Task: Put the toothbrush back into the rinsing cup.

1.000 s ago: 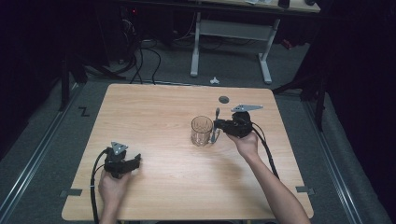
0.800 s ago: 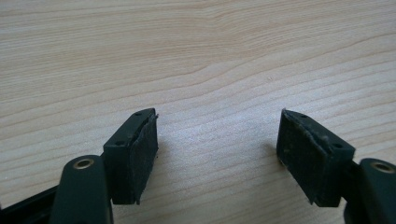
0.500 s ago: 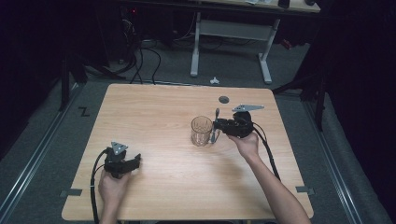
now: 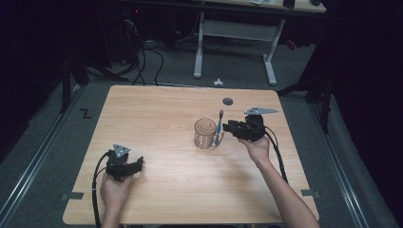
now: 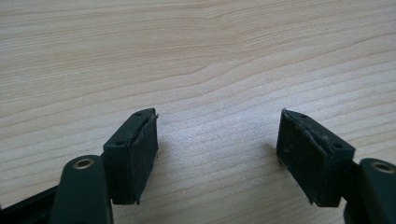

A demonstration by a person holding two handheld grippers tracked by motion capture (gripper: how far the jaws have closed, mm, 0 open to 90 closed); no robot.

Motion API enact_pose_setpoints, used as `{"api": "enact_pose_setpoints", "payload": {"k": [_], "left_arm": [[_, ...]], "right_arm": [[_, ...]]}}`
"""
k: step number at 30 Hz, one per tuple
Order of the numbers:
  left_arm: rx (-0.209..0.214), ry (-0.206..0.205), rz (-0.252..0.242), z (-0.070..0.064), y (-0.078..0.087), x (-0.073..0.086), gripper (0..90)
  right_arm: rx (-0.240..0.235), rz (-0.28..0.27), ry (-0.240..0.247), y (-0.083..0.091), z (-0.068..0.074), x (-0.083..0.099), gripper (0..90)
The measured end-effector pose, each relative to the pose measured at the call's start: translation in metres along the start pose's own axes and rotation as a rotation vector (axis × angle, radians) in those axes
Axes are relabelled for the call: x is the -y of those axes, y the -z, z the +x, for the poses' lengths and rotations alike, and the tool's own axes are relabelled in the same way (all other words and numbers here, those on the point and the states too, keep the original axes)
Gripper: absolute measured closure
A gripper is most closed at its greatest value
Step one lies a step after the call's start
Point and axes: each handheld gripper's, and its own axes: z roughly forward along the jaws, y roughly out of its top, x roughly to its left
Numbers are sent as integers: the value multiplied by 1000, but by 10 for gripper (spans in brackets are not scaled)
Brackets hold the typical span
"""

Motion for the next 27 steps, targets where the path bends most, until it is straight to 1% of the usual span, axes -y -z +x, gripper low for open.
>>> {"api": "enact_pose_setpoints", "payload": {"k": [3, 7, 12, 24, 27], "left_arm": [[0, 0, 0, 0, 0, 0, 297], [0, 0, 0, 0, 0, 0, 297], [0, 0, 0, 0, 0, 0, 297], [0, 0, 0, 0, 0, 0, 297], [0, -1, 0, 0, 0, 0, 297]], "right_arm": [[5, -3, -11, 3, -4, 2, 611], [10, -15, -10, 9, -5, 1, 611], [17, -25, -5, 13, -3, 1, 610], [8, -44, -1, 27, 2, 2, 609], [9, -60, -5, 31, 3, 5, 609]]}}
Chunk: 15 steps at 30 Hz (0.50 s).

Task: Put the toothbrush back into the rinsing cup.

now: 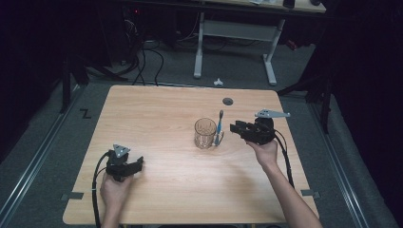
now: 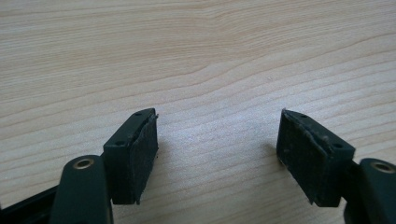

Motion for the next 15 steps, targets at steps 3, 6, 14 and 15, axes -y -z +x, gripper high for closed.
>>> {"api": "enact_pose_setpoints", "payload": {"k": [3, 6, 14, 15], "left_arm": [[0, 1, 0, 0, 0, 0, 297], [0, 0, 0, 0, 0, 0, 297], [0, 0, 0, 0, 0, 0, 297], [0, 0, 0, 0, 0, 0, 297]], "right_arm": [[0, -6, -6, 4, 0, 4, 610], [3, -3, -7, 8, 0, 5, 610], [12, -19, 7, 20, 3, 3, 609], [14, -21, 9, 21, 4, 3, 609]]}}
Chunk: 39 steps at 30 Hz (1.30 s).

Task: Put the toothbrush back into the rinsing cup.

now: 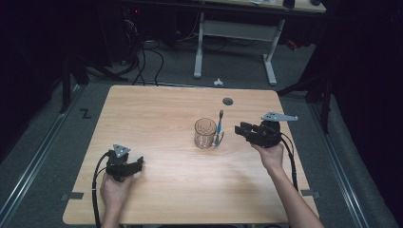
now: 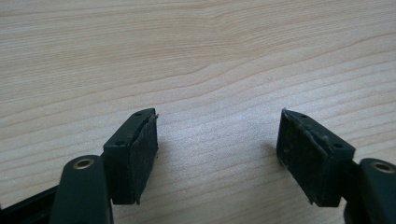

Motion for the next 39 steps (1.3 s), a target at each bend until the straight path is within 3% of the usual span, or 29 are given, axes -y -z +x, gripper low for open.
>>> {"api": "enact_pose_setpoints", "payload": {"k": [18, 25, 33, 39], "left_arm": [[0, 0, 0, 0, 0, 0, 297], [0, -1, 0, 0, 0, 0, 297], [0, 0, 0, 0, 0, 0, 297], [0, -1, 0, 0, 0, 0, 297]], "right_arm": [[30, -16, -2, 15, 1, 12, 610], [52, -3, -13, 16, -2, 21, 610], [94, 13, 26, 15, 1, 23, 610], [119, 36, 11, 13, -5, 34, 610]]}}
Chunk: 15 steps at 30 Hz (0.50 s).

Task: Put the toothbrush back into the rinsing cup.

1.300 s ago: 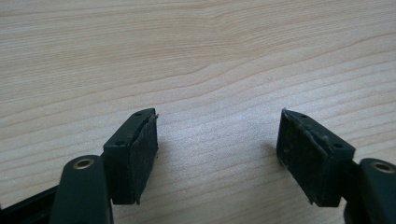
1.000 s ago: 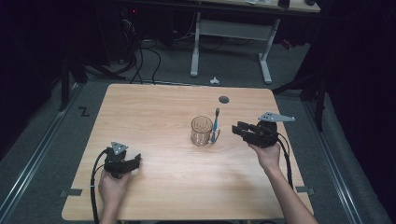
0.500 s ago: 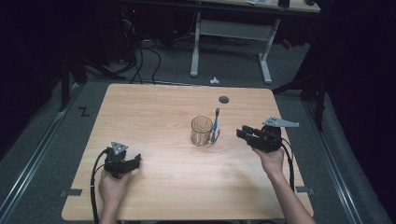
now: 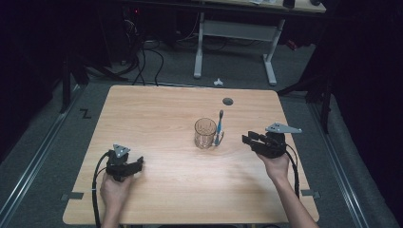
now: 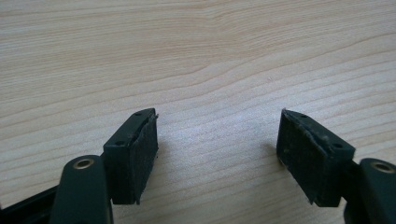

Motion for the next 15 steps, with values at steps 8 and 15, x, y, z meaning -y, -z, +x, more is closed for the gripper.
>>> {"api": "enact_pose_setpoints", "payload": {"k": [8, 15], "left_arm": [[0, 0, 0, 0, 0, 0, 297], [-1, 0, 0, 0, 0, 0, 297]], "right_arm": [[28, 9, -11, -1, -6, 8, 611], [47, 21, -30, -3, -12, 18, 611]]}}
